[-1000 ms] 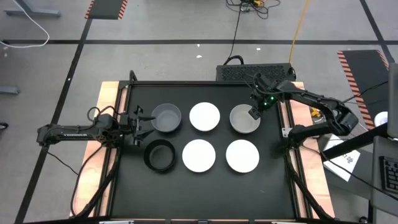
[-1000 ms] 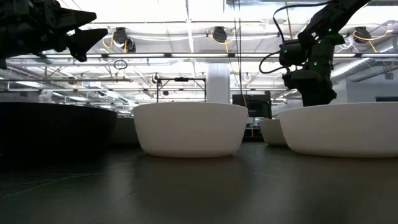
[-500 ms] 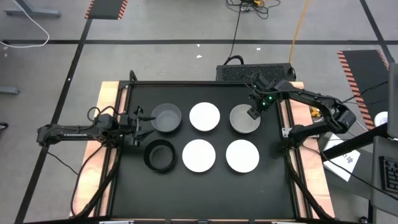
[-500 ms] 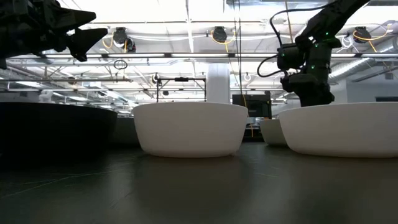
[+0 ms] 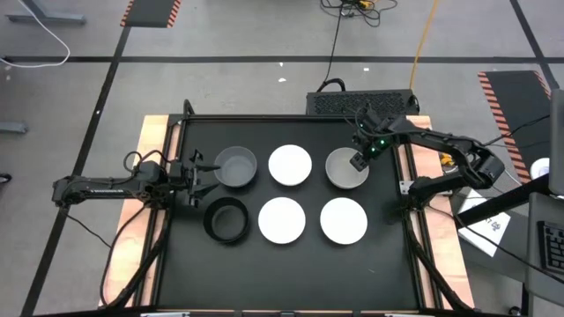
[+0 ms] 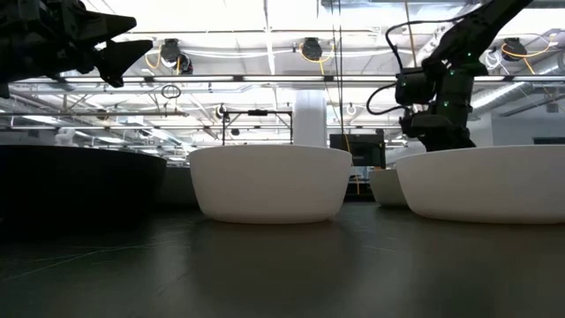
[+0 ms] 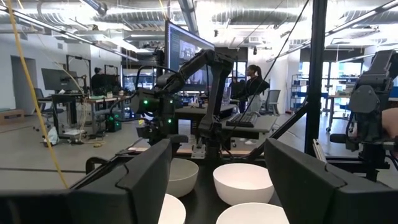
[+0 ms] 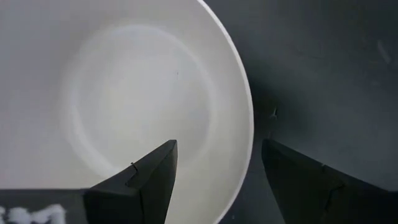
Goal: Nest bowls inside each other
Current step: Stack the right light grey bowl on top of the top white bowl
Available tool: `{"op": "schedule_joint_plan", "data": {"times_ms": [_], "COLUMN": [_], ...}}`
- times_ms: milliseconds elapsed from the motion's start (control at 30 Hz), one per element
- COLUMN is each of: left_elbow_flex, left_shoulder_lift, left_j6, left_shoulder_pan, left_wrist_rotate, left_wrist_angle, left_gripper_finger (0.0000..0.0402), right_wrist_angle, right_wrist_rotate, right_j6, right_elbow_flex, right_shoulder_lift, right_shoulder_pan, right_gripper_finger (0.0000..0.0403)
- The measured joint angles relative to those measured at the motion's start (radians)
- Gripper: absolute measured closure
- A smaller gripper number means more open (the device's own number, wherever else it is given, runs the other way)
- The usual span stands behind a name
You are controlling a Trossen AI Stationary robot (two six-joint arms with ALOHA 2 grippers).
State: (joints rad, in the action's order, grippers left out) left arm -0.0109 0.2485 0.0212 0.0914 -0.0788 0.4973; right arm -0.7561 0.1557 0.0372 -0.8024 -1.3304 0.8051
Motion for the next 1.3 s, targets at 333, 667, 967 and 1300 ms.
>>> {"op": "schedule_joint_plan", "data": {"times_ms": [333, 667, 967, 1300], "left_elbow_flex": [0.0, 0.0, 0.0, 0.0], "left_shoulder_lift": [0.0, 0.0, 0.0, 0.0], "left_j6": [0.001, 0.002, 0.002, 0.015], "left_shoulder_pan": [0.0, 0.0, 0.0, 0.0], "left_wrist_rotate": [0.0, 0.0, 0.001, 0.0], "left_wrist_angle": [0.0, 0.0, 0.0, 0.0], "left_gripper_finger": [0.0141, 0.0141, 0.014, 0.0141], "right_wrist_angle": [0.055, 0.067, 0.082, 0.179], "right_wrist_rotate": [-0.002, -0.048, -0.053, 0.057], "right_j6": [-0.022, -0.027, -0.056, -0.123], "right_elbow_flex": [0.011, 0.011, 0.011, 0.011], "right_shoulder_lift": [0.0, 0.0, 0.0, 0.057], "right_shoulder_pan": [0.0, 0.0, 0.001, -0.002], "right_gripper_finger": [0.0203, 0.033, 0.0398, 0.0401]}}
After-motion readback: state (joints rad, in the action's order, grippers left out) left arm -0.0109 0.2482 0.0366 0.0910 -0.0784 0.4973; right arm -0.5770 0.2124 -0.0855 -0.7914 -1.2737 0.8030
